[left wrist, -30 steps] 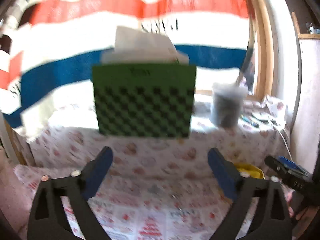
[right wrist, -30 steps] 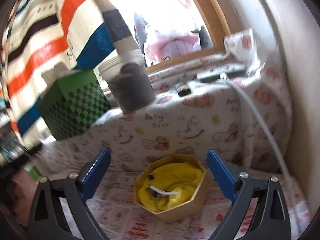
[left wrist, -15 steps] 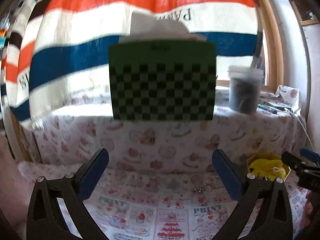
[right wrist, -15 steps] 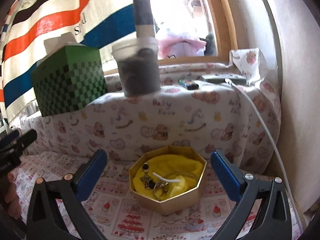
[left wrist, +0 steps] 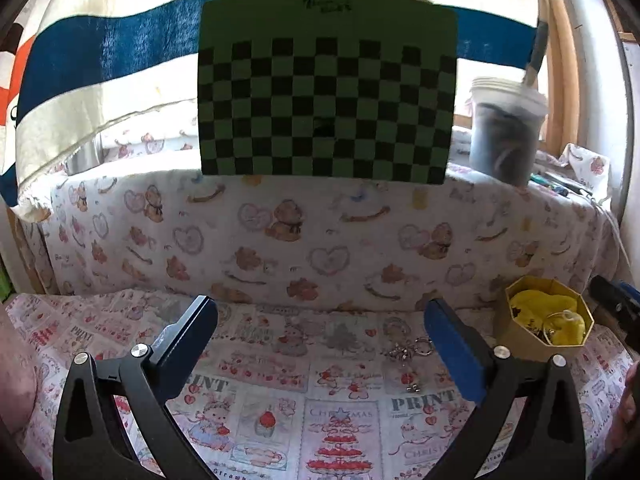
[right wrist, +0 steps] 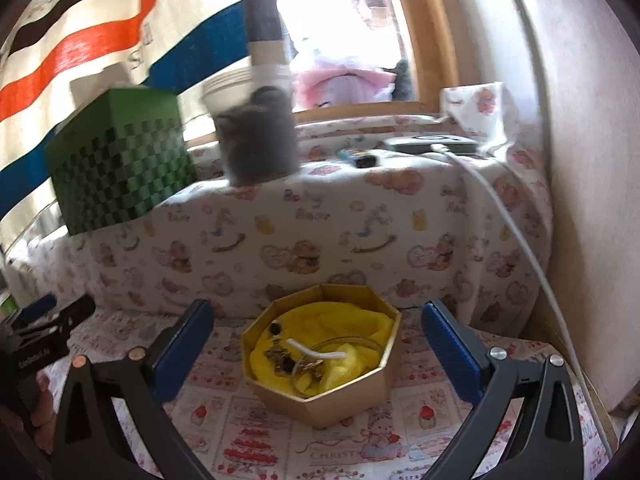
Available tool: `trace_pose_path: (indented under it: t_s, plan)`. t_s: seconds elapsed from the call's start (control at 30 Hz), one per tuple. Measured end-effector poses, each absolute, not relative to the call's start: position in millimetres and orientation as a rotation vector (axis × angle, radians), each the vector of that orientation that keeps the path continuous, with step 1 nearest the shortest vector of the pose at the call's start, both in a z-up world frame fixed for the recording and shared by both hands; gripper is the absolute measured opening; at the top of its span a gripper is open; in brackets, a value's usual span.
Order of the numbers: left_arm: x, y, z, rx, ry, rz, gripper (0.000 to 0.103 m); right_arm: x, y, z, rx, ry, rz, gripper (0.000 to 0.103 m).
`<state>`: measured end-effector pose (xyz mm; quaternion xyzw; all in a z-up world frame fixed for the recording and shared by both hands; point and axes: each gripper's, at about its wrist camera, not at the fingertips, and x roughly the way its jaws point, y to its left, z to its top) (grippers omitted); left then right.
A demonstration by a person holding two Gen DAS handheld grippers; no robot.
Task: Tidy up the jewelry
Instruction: 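Move both tools back over the remaining jewelry on the cloth, then lower the left gripper onto the silver chain and close it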
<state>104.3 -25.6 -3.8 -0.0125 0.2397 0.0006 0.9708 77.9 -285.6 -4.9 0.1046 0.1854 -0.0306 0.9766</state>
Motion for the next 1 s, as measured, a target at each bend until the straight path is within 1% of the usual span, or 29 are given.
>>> trace_pose_path:
  t_s: [0.33,0.47,0.5,0.53,0.6,0.67,0.7,0.73,0.77,0.8,0.83,0.87,0.93,1.0]
  plan:
    - [101,-26,-2,-0.018,0.478,-0.003,0.102,90,-286,-10,0.219,0.446,-0.055,0.103]
    - [108,-29,-14,0.020,0.643,-0.007,0.102,87,-287,-11,0.226,0.438,-0.062,0.103]
    - [113,-30,-17,0.014,0.693,-0.007,0.100,86,-288,-10,0.228,0.430,-0.067,0.103]
    - [120,-30,-18,0.006,0.743,-0.013,0.092,85,-287,-10,0.225,0.428,-0.070,0.103]
    - [134,-28,-17,-0.057,0.823,-0.050,0.081,86,-285,-10,0.213,0.432,-0.068,0.103]
    - [149,-27,-13,-0.136,0.896,-0.081,0.080,86,-283,-10,0.201,0.432,-0.065,0.103]
    - [157,-29,-13,-0.162,0.945,-0.115,0.076,85,-282,-9,0.197,0.429,-0.065,0.103]
    - [165,-32,-14,-0.188,0.992,-0.153,0.069,85,-281,-9,0.194,0.425,-0.067,0.103]
    - [170,-37,-15,-0.195,1.025,-0.169,0.066,85,-282,-9,0.193,0.424,-0.065,0.103]
    - [177,-42,-17,-0.185,1.057,-0.171,0.061,85,-282,-9,0.194,0.425,-0.063,0.103]
    - [183,-47,-19,-0.156,1.079,-0.152,0.055,86,-282,-9,0.196,0.428,-0.055,0.103]
    - [185,-52,-20,-0.125,1.084,-0.117,0.053,87,-283,-9,0.199,0.433,-0.046,0.103]
    - [187,-55,-22,-0.109,1.071,-0.073,0.043,88,-284,-10,0.202,0.439,-0.053,0.103]
    - [189,-59,-29,-0.132,1.092,-0.123,0.040,88,-284,-10,0.202,0.440,-0.051,0.103]
